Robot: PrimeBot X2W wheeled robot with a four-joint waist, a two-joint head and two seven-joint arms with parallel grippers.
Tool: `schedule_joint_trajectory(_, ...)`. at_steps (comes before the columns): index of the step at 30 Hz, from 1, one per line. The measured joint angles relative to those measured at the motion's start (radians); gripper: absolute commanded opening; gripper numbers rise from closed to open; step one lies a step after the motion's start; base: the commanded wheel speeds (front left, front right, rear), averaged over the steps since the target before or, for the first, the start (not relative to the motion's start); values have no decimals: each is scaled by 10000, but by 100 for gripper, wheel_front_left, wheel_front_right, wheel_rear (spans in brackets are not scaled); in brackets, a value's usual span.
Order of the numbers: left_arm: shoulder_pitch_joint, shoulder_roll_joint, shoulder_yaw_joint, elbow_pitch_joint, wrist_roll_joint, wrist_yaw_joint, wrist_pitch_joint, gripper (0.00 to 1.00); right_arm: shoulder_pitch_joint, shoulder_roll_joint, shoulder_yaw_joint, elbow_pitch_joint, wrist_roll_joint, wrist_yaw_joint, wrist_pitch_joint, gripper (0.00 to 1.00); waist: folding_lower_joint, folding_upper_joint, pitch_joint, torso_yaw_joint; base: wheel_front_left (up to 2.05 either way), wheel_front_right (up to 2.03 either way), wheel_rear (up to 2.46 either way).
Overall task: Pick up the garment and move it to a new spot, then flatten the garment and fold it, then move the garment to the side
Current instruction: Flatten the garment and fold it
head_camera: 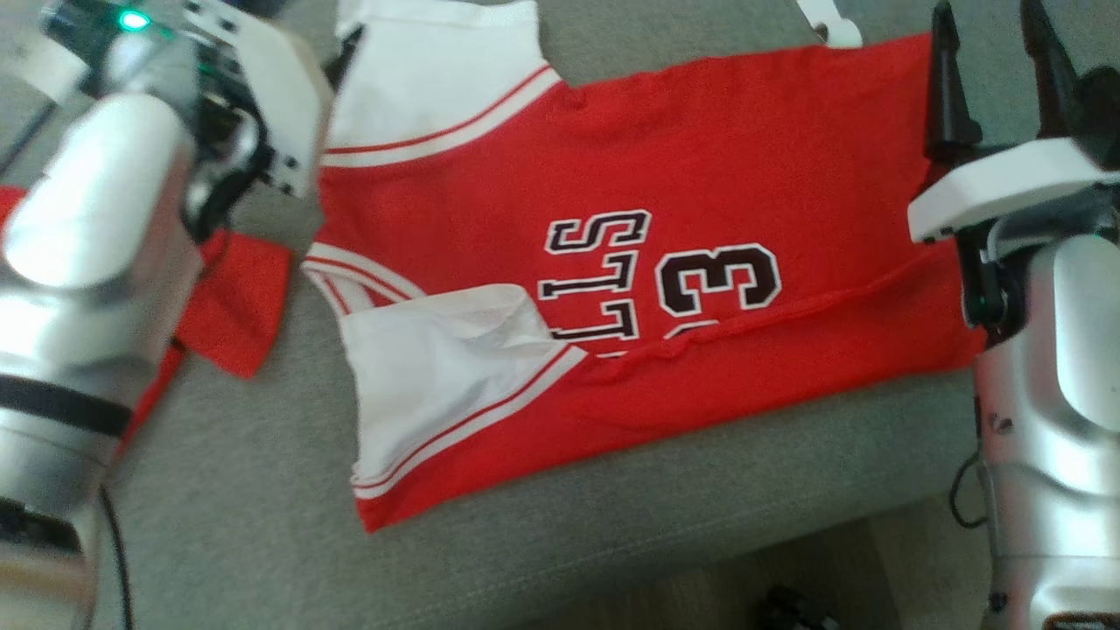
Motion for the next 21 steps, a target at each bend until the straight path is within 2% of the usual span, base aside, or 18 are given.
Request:
schedule_joint_trajectory(3, -505, 259, -326, 696, -198, 0, 159, 100, -267, 17, 219, 90, 134, 0, -104, 100, 0, 0, 277, -341, 0, 0, 0)
schedule_joint_trajectory(9, -1330, 418, -1012, 1662, -500, -73, 130, 100, -455, 46, 531, 109, 382, 0, -280, 100, 0, 0, 831, -863, 0, 0, 0)
schedule_joint_trajectory(14, -1924, 660, -1383, 2694, -389, -73, -13, 100, -598, 86, 654, 19, 499, 0, -364, 100, 0, 0, 1246, -1201, 0, 0, 0)
schedule_joint_trajectory(18, -2308, 652, -1549, 3200, -470, -73, -184, 100, -597, 105, 727, -63, 502, 0, -364, 100, 0, 0, 1426, -1386, 0, 0, 0)
schedule_joint_trajectory(21, -2424, 552, -1856, 3271, -1135, -63, -178, 100, -597, 123, 704, -65, 500, 0, -357, 100, 0, 0, 1475, -1429, 0, 0, 0)
